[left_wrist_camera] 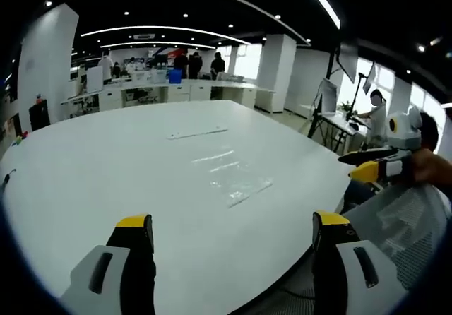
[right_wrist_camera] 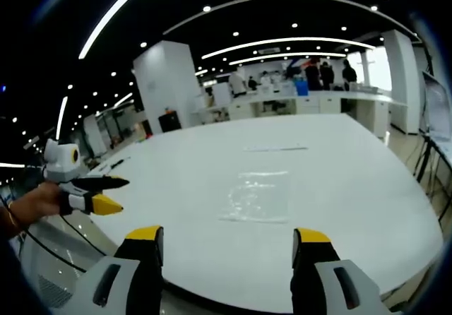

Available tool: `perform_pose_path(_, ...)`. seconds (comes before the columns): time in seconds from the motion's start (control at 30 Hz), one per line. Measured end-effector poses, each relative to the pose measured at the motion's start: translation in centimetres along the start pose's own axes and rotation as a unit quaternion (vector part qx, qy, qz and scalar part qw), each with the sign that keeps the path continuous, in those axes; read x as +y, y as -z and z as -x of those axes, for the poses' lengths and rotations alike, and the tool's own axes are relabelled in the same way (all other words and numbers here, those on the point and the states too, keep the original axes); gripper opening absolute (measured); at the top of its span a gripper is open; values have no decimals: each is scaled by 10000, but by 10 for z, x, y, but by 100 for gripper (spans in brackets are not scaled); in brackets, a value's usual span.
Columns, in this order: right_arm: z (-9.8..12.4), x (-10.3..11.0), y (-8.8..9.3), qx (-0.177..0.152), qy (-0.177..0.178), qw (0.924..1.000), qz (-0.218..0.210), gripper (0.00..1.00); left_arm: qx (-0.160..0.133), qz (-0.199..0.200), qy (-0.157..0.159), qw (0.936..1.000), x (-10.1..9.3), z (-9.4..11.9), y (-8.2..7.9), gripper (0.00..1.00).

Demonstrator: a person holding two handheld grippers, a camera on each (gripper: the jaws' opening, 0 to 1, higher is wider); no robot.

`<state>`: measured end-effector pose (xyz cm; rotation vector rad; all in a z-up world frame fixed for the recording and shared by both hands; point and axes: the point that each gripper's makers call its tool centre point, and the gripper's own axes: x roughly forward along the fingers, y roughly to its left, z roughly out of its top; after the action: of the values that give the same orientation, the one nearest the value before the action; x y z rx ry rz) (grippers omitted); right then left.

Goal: Open the resealable bag by pulling the two sides of the seal apart until the entire bag opening is separated and visibly accessible.

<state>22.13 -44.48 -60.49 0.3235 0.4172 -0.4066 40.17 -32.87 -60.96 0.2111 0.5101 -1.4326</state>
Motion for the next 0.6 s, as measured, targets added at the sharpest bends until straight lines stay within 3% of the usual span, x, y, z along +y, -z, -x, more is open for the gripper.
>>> perform_pose_path(0.33, 1, -5, -5, -136, 140, 9998, 47, 83, 68, -124, 60, 9999, -4, -2, 2, 93)
perform_pose_path(0.6, 1, -5, -4, -113, 138, 9998, 46, 83, 81, -96, 75, 9999, -4, -2, 2, 93)
